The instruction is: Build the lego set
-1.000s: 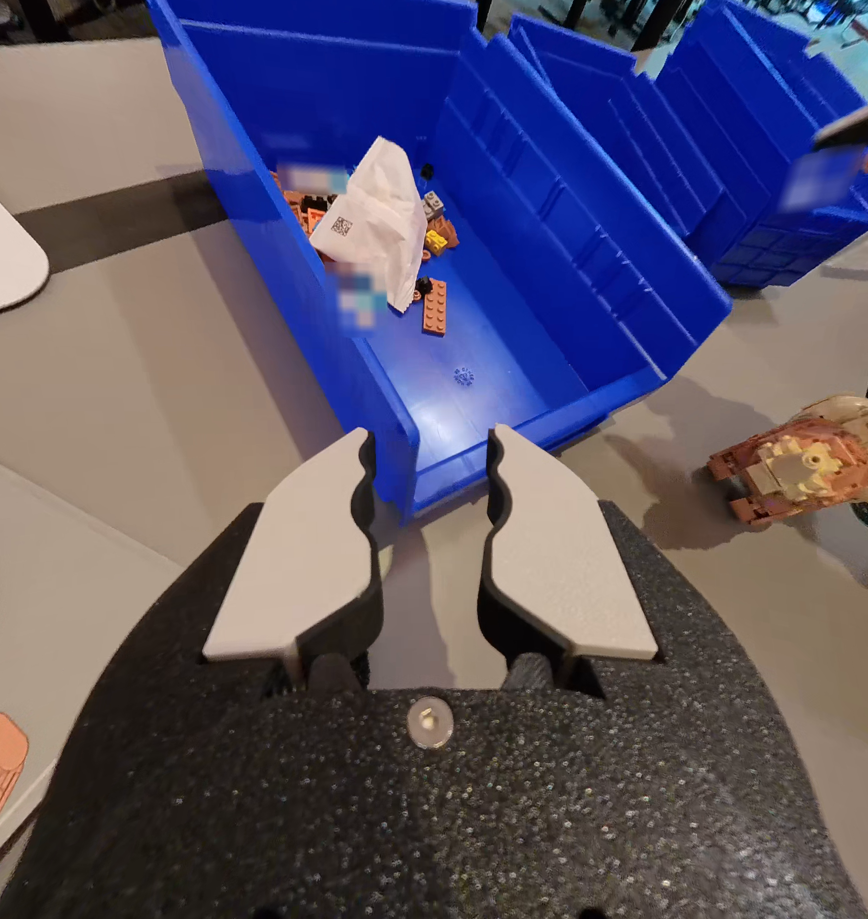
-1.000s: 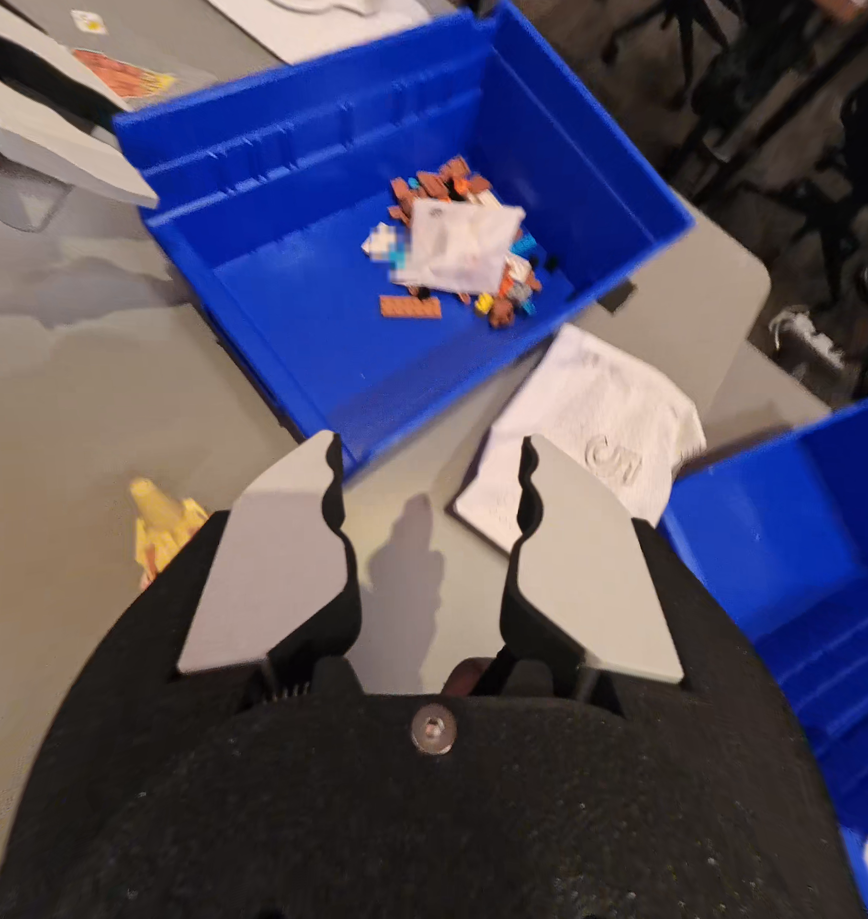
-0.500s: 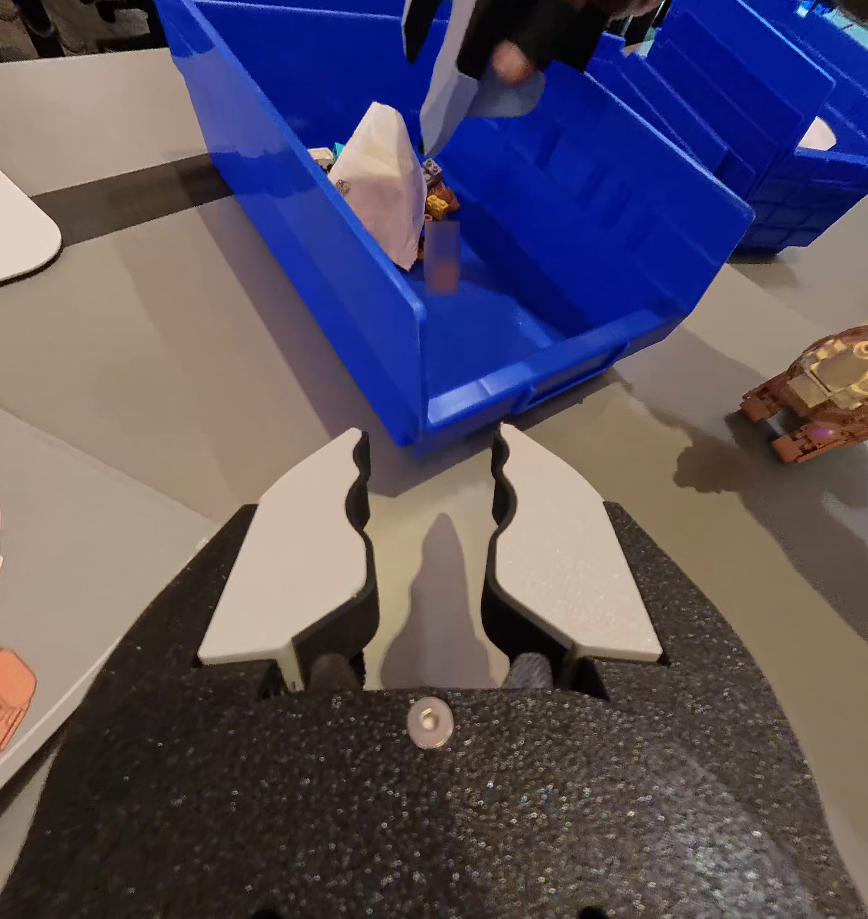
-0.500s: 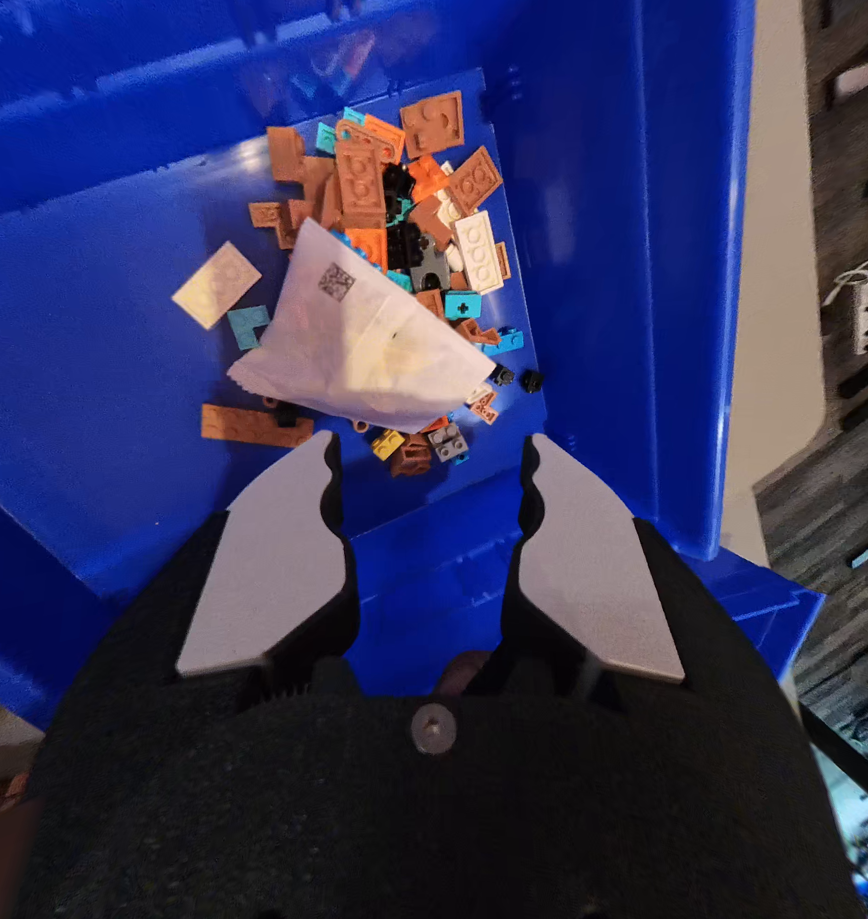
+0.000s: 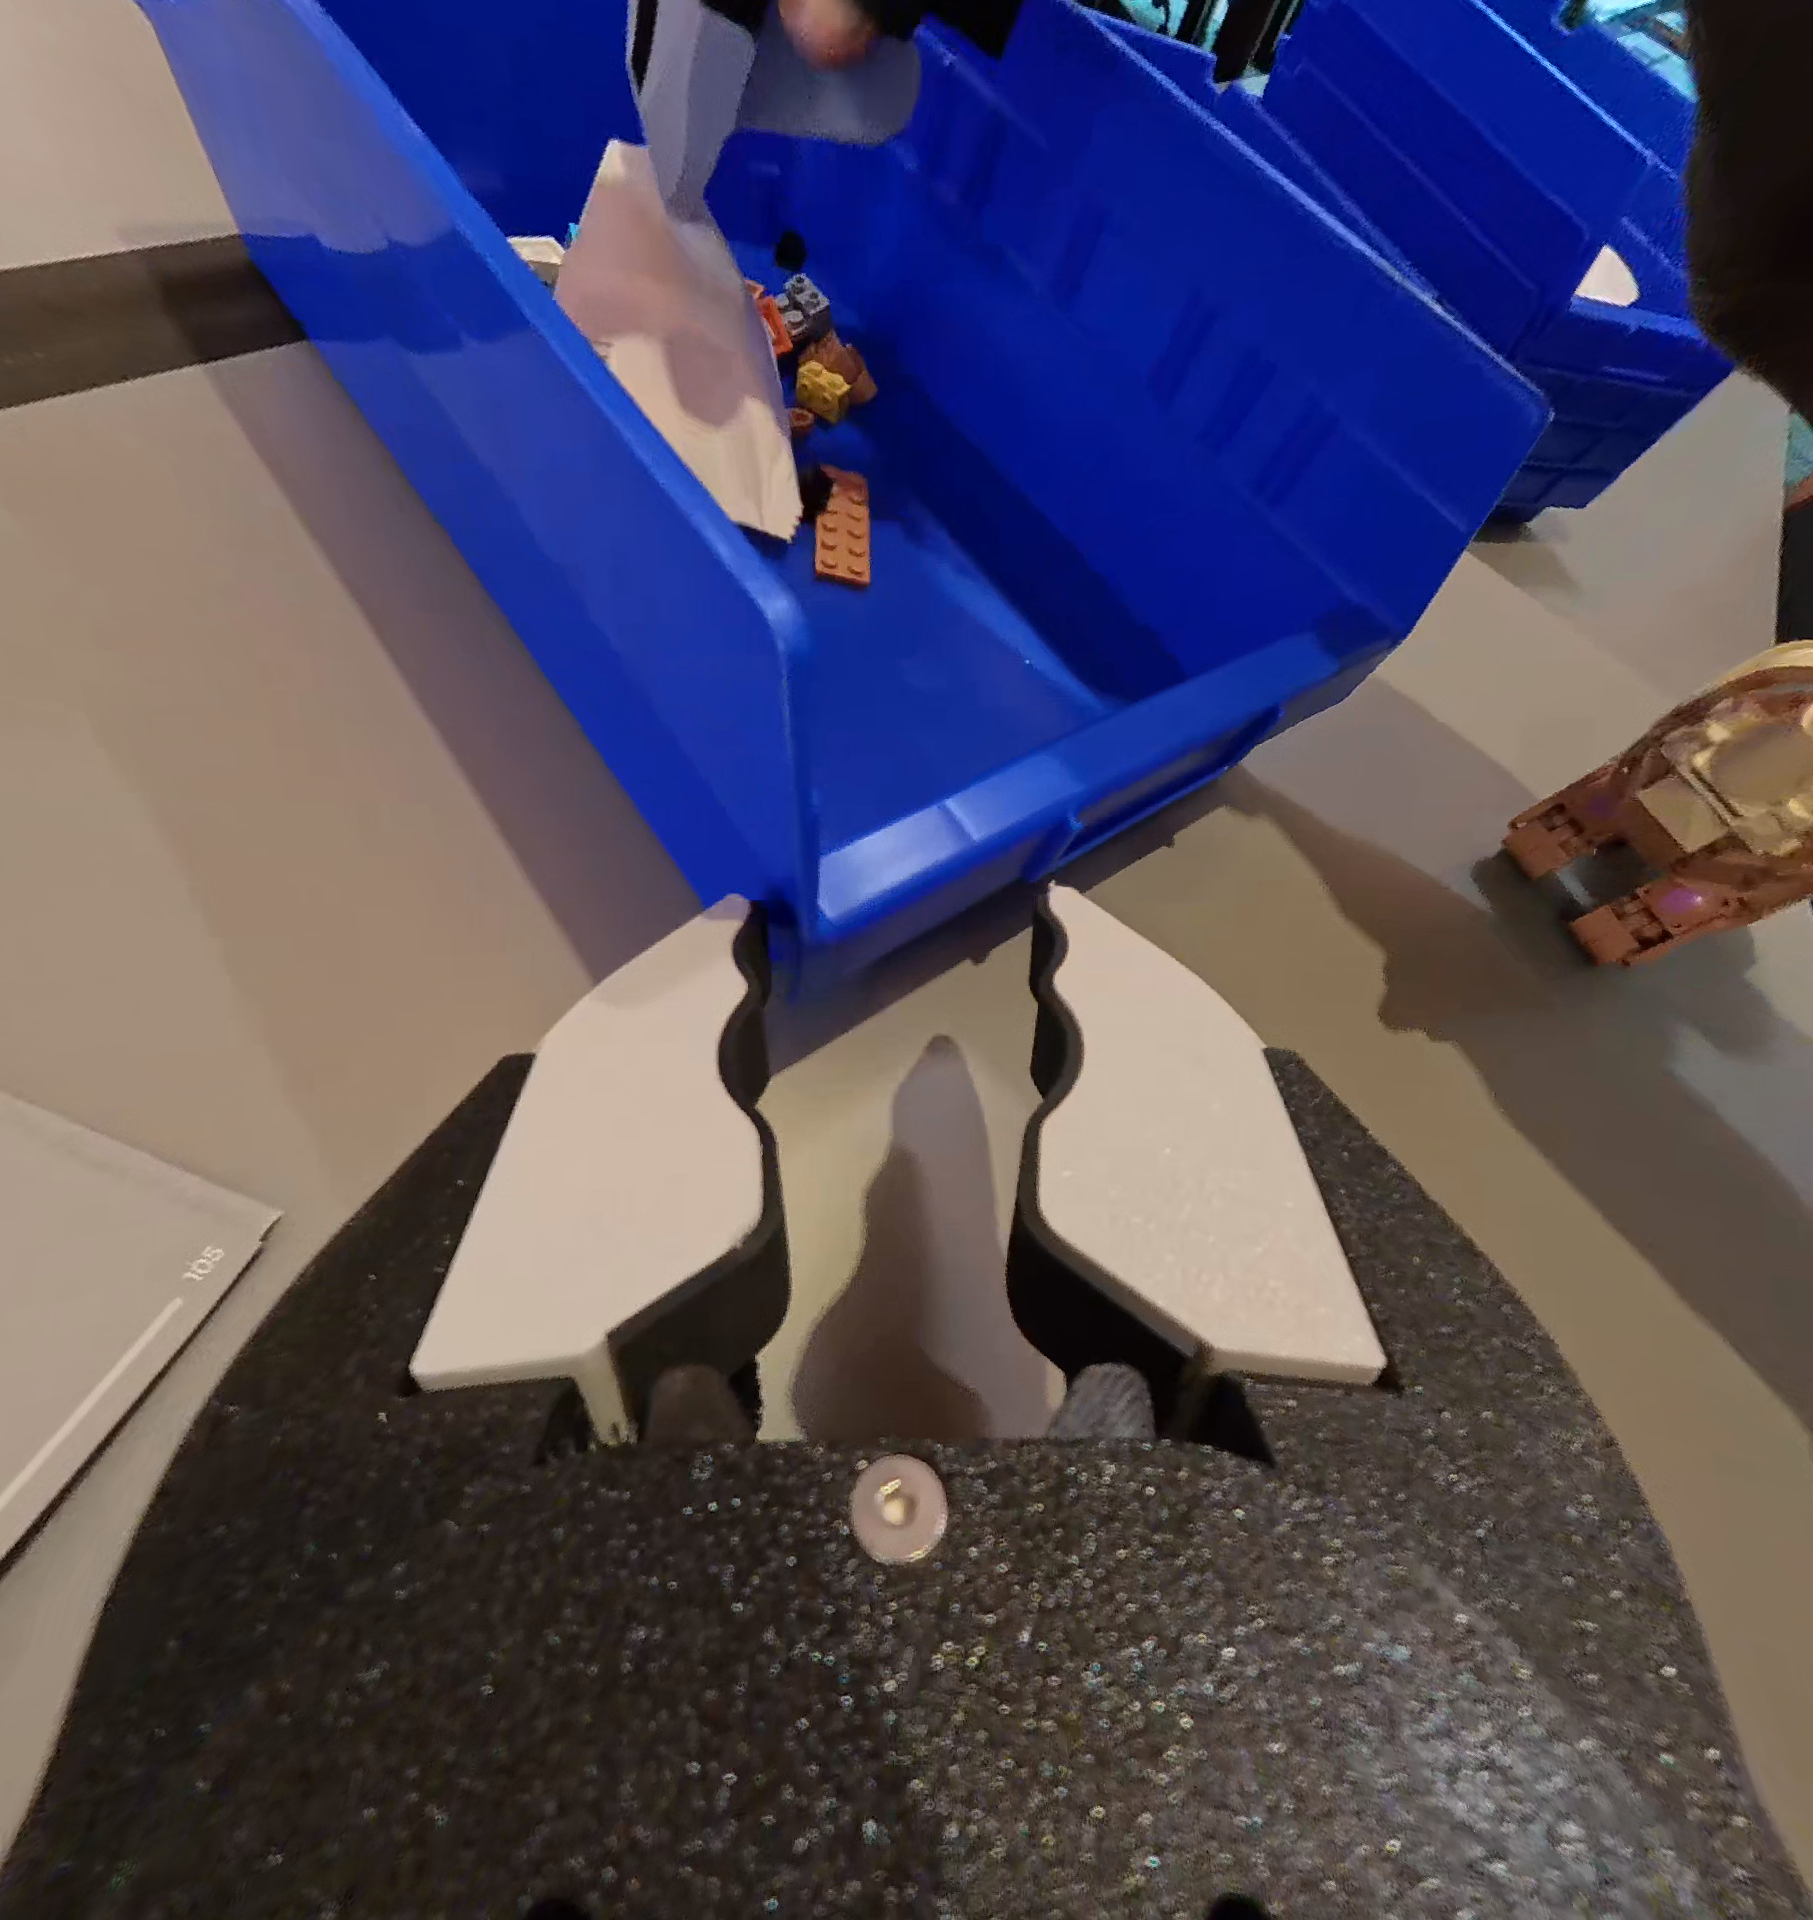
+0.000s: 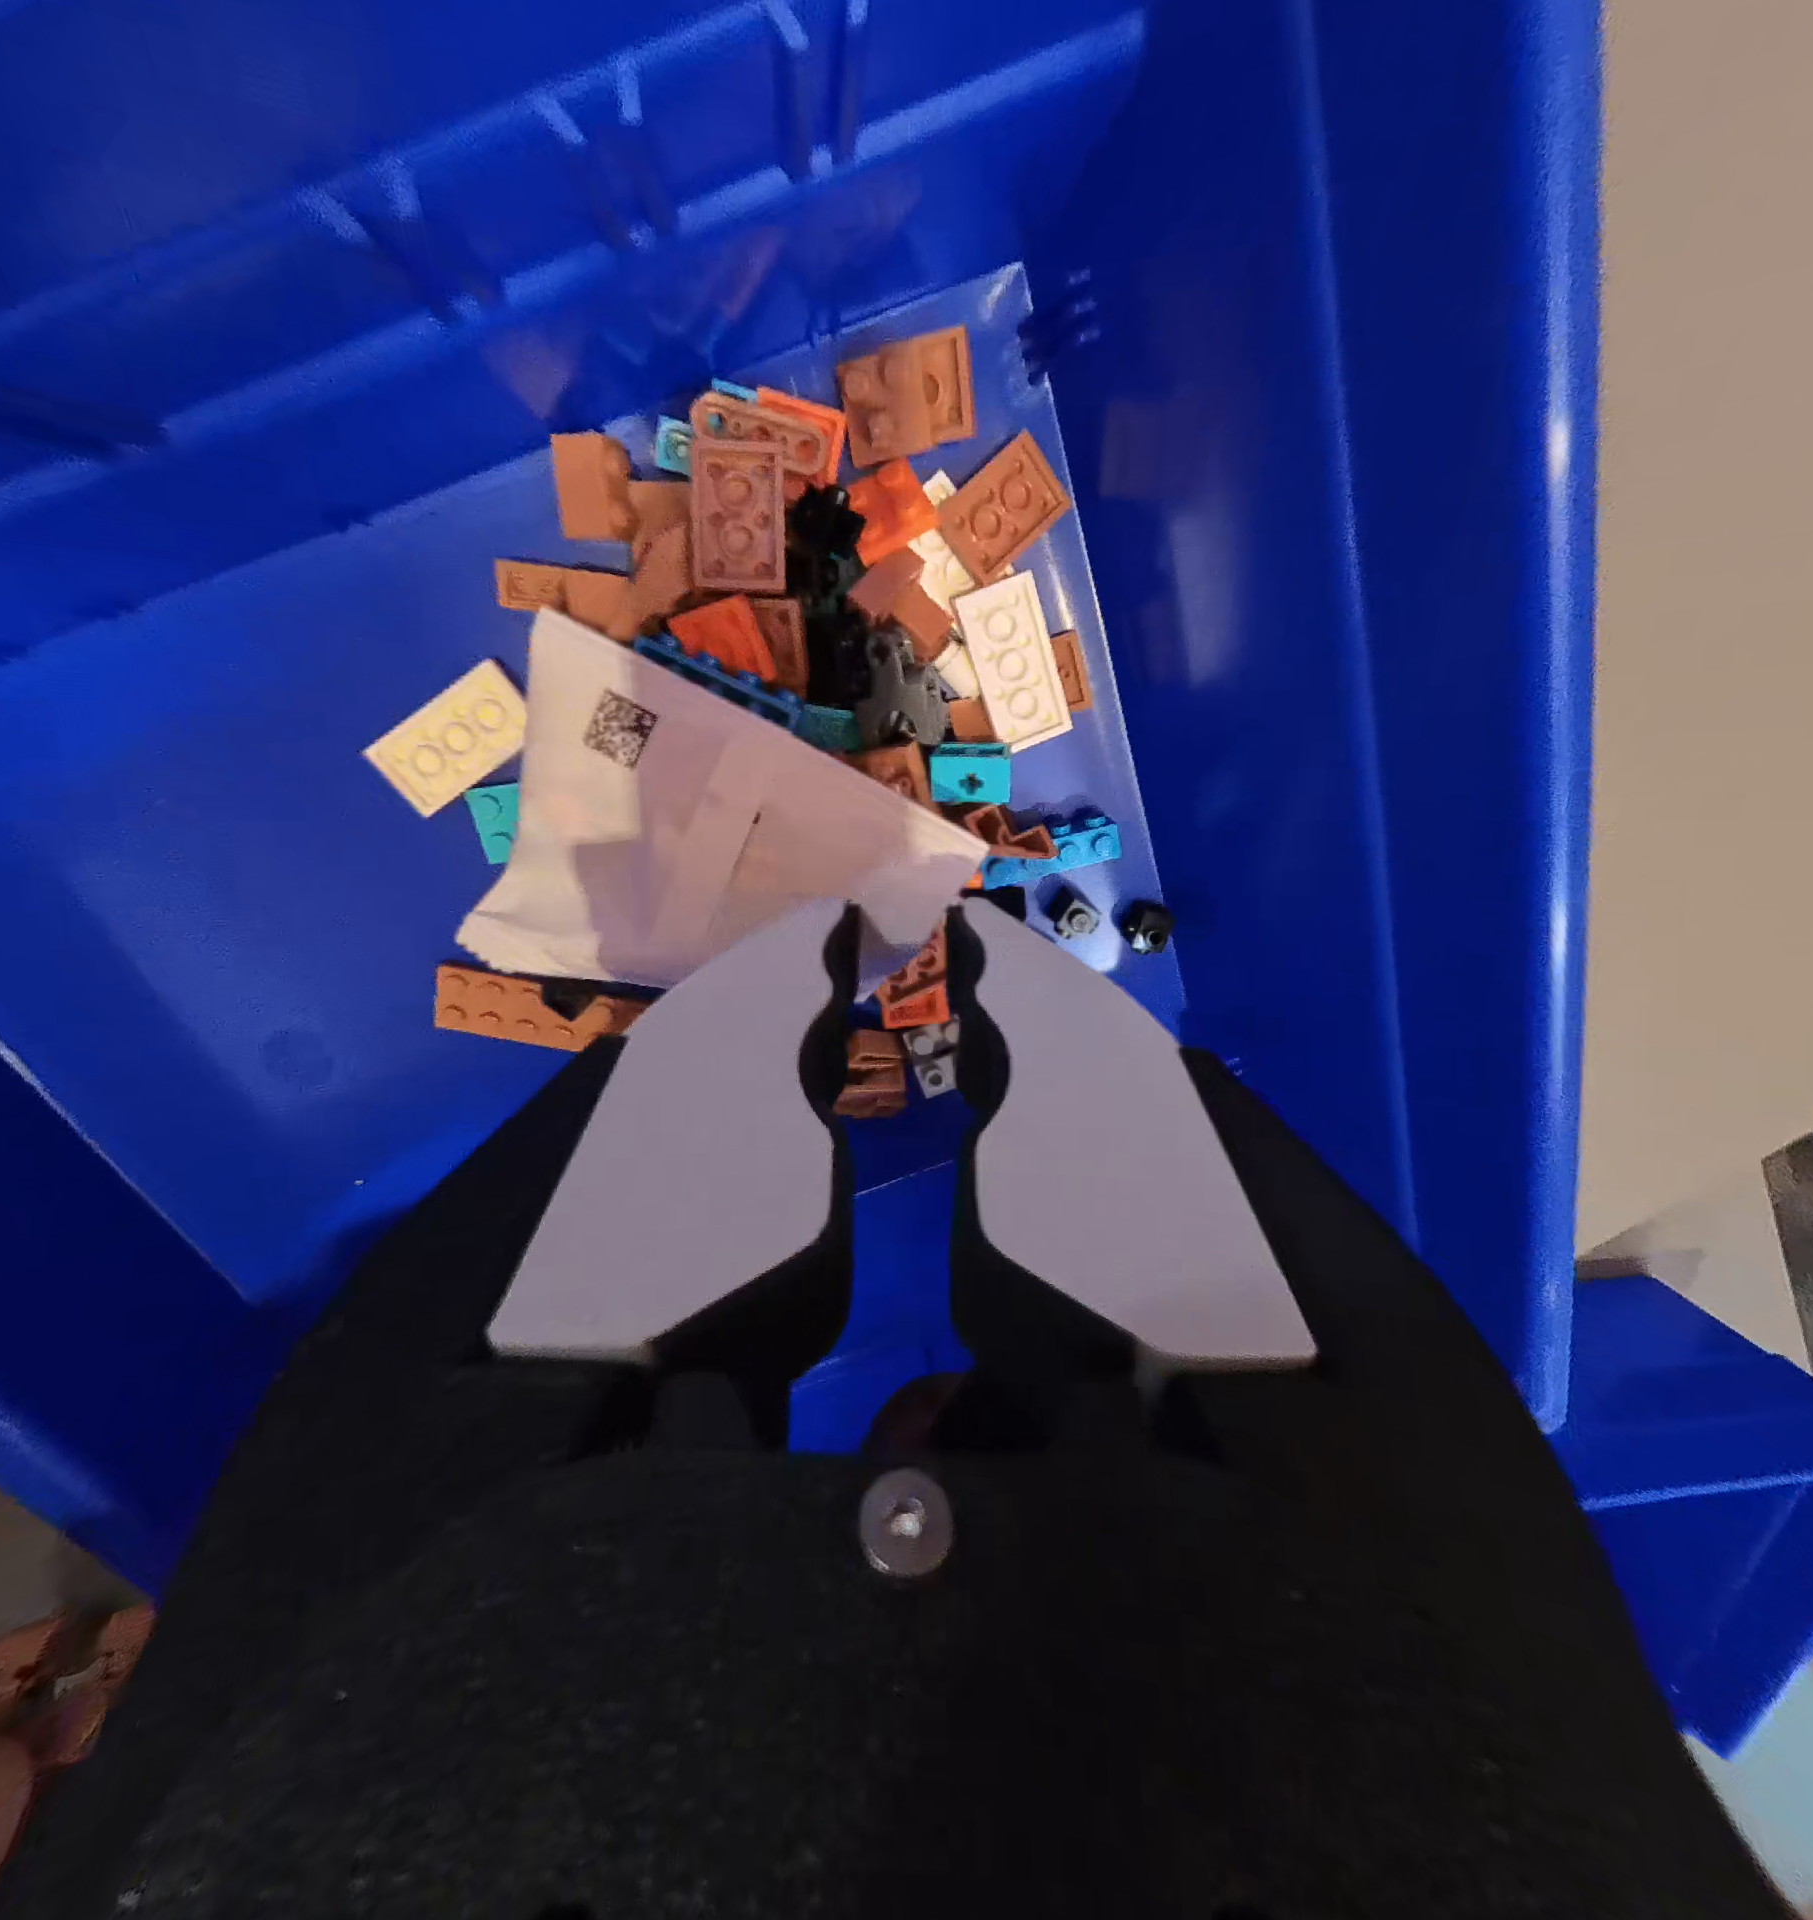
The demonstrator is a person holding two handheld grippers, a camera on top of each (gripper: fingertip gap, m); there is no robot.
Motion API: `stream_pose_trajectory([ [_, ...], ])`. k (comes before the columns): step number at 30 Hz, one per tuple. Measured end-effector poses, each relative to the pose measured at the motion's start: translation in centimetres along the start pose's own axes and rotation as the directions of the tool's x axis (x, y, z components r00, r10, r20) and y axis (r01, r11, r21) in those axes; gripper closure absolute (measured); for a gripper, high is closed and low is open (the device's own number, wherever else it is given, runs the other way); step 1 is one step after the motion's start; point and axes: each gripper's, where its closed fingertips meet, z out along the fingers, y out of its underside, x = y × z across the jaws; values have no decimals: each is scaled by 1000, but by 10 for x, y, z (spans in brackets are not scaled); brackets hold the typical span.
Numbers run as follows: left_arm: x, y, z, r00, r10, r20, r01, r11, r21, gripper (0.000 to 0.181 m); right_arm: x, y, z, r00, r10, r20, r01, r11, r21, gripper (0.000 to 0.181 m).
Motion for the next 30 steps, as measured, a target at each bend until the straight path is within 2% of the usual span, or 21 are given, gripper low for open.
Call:
stream_pose_trajectory([
  [3,4,-1,6,1000,-21,-8,21,1000,8,134,-4,0,-9,1000,-3,9,2,999,47,174],
  [11,15,-1,18,1000,-5,-10,5,1000,-4,135,-8,2,-30,999,-36,-38,41,992,120,178],
  [20,31,-8,43,997,-50,-62,49,999,-12,137,-29,-1,-112,974,-81,-210,132,961,241,180],
  [25,39,-3,16,989,-60,-138,64,998,28,131,-72,2,-154,955,-103,-277,187,936,297,181],
  [30,29,-2,-40,974,-49,-222,80,988,135,121,-151,-13,-200,940,-159,-301,280,866,414,181],
])
